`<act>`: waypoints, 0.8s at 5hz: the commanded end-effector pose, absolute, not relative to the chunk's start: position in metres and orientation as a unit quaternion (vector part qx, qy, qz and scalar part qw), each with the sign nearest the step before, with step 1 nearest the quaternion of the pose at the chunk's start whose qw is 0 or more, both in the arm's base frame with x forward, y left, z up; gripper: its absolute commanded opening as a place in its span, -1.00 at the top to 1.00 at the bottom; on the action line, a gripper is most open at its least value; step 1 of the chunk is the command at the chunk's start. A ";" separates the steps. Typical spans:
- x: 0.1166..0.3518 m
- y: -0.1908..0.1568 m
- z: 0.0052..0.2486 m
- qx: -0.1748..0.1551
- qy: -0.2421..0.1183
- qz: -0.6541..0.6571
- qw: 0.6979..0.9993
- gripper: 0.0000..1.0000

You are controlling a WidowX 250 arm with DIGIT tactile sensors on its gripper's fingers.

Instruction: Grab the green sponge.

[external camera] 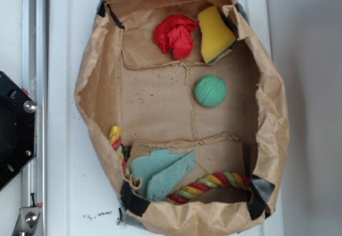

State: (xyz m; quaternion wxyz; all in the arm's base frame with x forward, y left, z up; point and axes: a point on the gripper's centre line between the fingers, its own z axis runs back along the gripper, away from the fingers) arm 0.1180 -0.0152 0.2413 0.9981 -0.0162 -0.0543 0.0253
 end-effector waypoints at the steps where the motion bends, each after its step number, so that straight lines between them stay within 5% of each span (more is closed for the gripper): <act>1: 0.118 -0.015 0.241 -0.016 -0.054 0.025 0.998 -1.00; 4: 0.218 0.030 0.226 -0.011 -0.148 0.074 0.986 -1.00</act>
